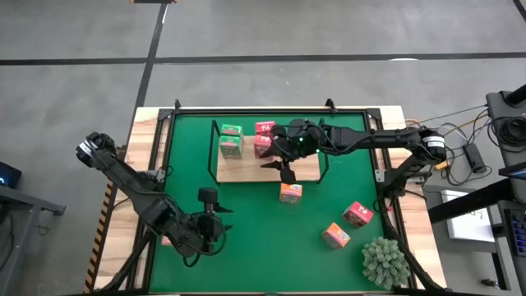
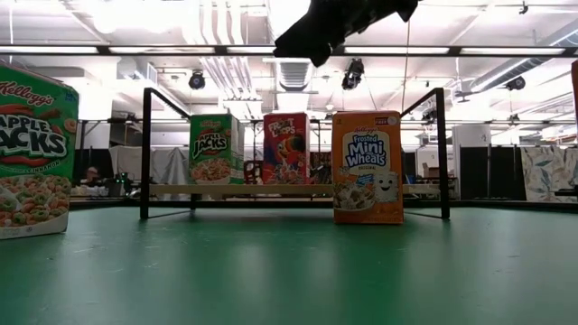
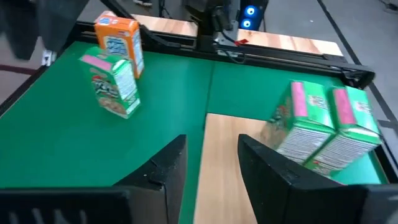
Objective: Stack cereal on shelf
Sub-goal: Put the left red cereal box on the shelf aligned with the other red cereal box
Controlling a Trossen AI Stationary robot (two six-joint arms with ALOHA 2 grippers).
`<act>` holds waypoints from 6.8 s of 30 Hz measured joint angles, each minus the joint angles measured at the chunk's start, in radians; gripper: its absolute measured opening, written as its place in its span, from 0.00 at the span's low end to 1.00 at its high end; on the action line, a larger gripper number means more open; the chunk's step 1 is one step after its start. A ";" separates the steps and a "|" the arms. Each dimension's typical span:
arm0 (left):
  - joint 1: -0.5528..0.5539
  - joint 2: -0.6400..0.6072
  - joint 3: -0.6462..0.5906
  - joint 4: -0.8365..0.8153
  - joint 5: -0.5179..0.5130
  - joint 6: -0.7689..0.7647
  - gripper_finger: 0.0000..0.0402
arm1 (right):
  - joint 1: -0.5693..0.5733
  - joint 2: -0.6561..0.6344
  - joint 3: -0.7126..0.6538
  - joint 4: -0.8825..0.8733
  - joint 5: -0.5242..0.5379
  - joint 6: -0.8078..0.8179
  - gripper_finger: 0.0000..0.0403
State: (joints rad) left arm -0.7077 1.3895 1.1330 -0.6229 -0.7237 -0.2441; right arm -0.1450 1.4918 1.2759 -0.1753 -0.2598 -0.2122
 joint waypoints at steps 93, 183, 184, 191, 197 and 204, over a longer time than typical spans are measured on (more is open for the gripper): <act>0.006 -0.787 -0.604 0.637 -0.263 0.572 0.10 | -0.075 0.377 0.503 -0.525 0.313 0.017 0.02; 0.006 -0.786 -0.604 0.638 -0.262 0.568 0.10 | -0.047 0.367 0.500 -0.553 0.313 0.010 0.02; 0.006 -0.786 -0.604 0.638 -0.262 0.568 0.10 | -0.047 0.367 0.500 -0.553 0.313 0.010 0.02; 0.006 -0.786 -0.604 0.637 -0.263 0.568 0.10 | -0.047 0.367 0.501 -0.553 0.313 0.016 0.02; 0.006 -0.786 -0.604 0.637 -0.262 0.568 0.10 | -0.045 0.366 0.502 -0.580 0.313 0.022 0.02; 0.006 -0.786 -0.604 0.637 -0.262 0.568 0.10 | -0.042 0.364 0.507 -0.580 0.313 0.029 0.02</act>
State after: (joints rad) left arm -0.7021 0.6036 0.5289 0.0143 -0.9859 0.3241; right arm -0.1871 1.8557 1.7825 -0.7553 0.0536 -0.1829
